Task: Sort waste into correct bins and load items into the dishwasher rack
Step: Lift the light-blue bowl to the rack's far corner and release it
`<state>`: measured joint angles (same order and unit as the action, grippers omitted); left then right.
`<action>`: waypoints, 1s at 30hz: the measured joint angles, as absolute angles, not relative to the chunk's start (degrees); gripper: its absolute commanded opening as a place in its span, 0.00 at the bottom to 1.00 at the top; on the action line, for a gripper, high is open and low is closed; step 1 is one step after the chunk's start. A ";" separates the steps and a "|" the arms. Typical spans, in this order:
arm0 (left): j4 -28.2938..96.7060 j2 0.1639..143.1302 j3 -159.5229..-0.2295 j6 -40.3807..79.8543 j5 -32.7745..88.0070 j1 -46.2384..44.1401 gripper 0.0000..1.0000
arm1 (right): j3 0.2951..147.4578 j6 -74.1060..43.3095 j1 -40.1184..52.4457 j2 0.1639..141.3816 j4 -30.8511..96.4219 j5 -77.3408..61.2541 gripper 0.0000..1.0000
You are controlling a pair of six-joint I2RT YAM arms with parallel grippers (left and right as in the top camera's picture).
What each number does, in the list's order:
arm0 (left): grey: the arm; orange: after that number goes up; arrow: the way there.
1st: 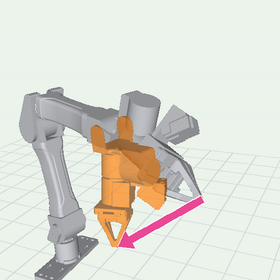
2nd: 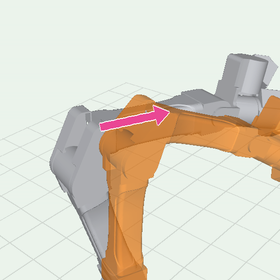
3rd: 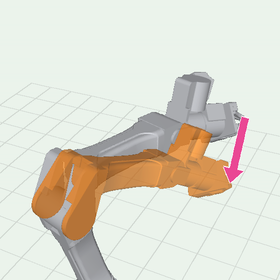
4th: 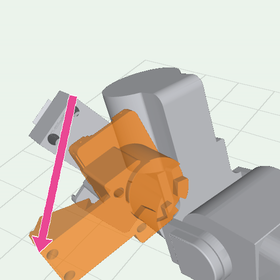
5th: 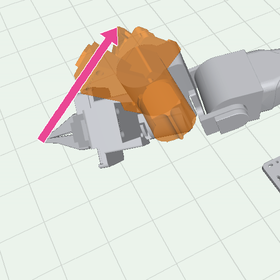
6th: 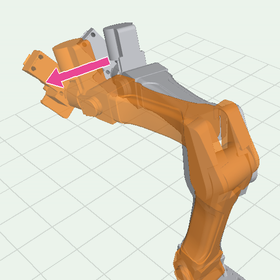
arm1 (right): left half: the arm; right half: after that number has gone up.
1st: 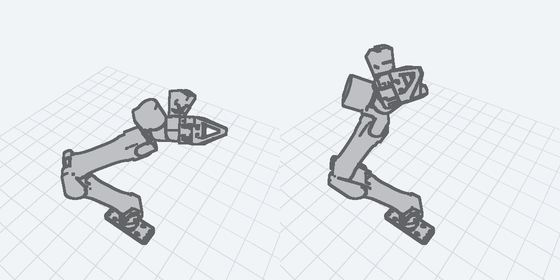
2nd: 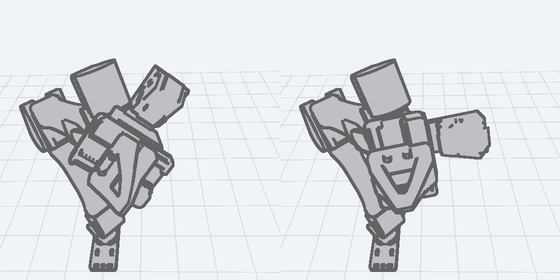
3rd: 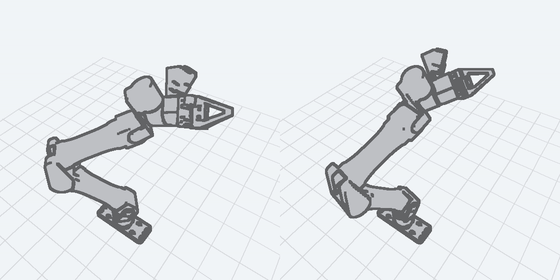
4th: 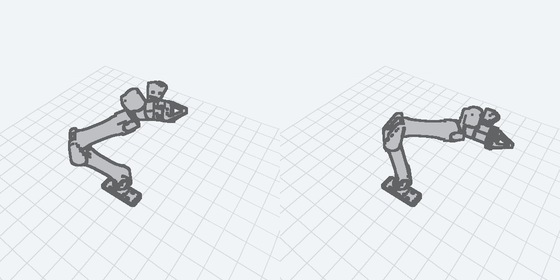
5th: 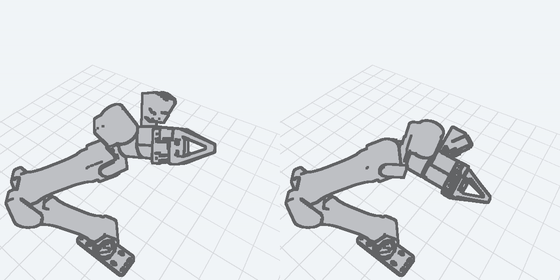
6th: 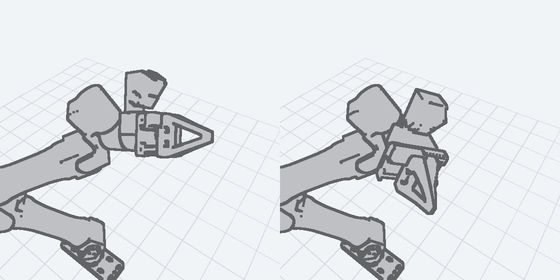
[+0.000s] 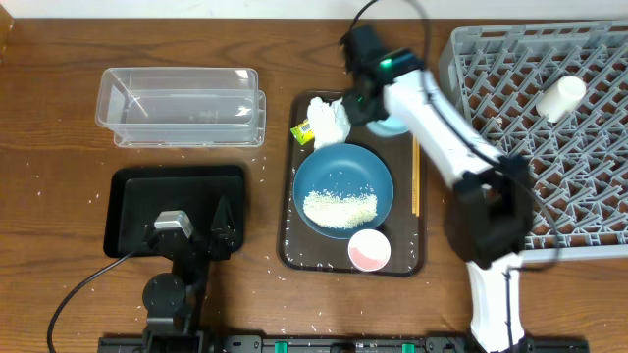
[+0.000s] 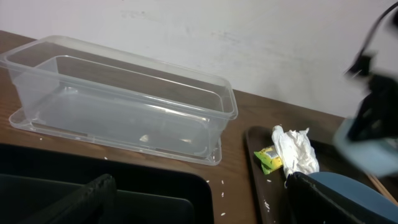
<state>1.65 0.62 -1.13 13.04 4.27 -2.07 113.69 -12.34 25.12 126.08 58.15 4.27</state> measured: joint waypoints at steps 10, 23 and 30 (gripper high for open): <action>1.65 0.62 -1.13 13.04 4.27 -2.07 0.89 | 113.73 -7.97 10.31 109.10 56.93 2.22 0.01; 1.65 0.62 -1.13 13.04 4.27 -2.04 0.90 | 113.67 -0.49 -23.73 109.97 39.62 -28.97 0.01; 1.65 0.62 -1.13 13.04 4.27 -2.07 0.90 | 113.67 -4.29 -33.21 116.77 27.35 -44.69 0.01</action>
<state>1.65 0.62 -1.13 13.04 4.27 -2.07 113.67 -4.29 -33.21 116.77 27.35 -44.69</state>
